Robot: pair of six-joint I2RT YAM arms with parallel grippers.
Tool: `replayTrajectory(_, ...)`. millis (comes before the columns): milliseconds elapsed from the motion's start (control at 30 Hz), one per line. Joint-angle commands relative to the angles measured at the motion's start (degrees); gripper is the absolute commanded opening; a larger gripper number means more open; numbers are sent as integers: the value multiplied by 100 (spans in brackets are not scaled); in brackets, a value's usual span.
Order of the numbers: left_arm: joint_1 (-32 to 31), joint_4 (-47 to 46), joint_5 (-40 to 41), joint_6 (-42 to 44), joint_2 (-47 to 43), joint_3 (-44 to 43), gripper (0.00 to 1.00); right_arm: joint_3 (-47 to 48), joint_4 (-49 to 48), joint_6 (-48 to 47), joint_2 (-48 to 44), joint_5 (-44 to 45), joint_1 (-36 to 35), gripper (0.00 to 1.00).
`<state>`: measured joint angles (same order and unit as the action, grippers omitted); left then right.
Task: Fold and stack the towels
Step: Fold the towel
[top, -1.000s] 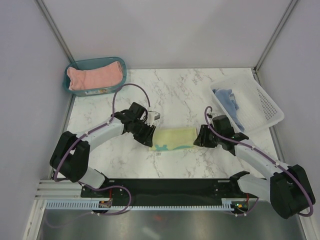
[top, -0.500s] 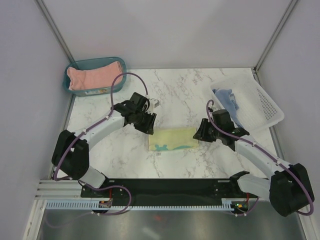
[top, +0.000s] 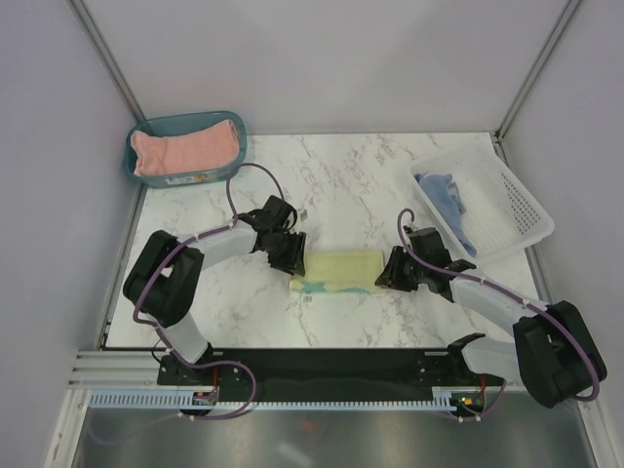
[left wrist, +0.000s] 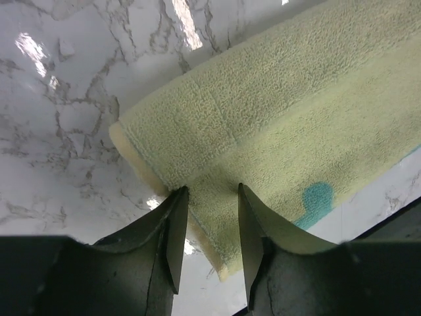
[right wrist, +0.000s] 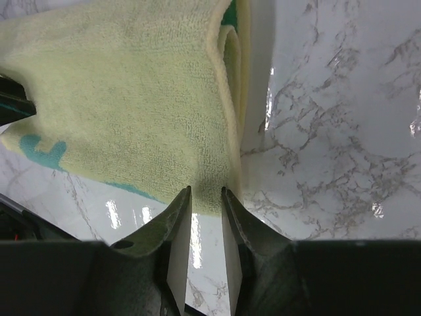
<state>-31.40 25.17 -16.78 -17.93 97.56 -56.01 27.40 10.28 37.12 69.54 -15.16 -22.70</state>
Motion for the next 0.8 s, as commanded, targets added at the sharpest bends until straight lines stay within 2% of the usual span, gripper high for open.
replayTrajectory(0,63,-206,333,-123,0,-252,44,222,-211,190,-256,-163,-59,32)
replayTrajectory(133,81,154,596,-87,-437,-709,46,415,-263,418,-336,-268,-112,31)
replayTrajectory(267,64,392,562,-166,-1194,-640,49,416,-571,506,-283,-417,-200,31)
replayTrajectory(400,-15,51,-166,-473,-1704,-79,49,214,-896,515,-178,-427,-209,31)
replayTrajectory(433,-24,-142,-629,-674,-1749,323,49,109,-975,524,-134,-409,-209,31)
replayTrajectory(500,-42,-749,-870,-878,-1819,756,49,20,-1230,515,77,-409,-209,31)
replayTrajectory(600,-59,-1048,-601,-1054,-1697,1442,47,-68,-1380,436,349,-444,-209,31)
replayTrajectory(767,-51,-1023,-204,-1160,-1529,1672,47,-94,-1371,375,368,-400,-209,31)
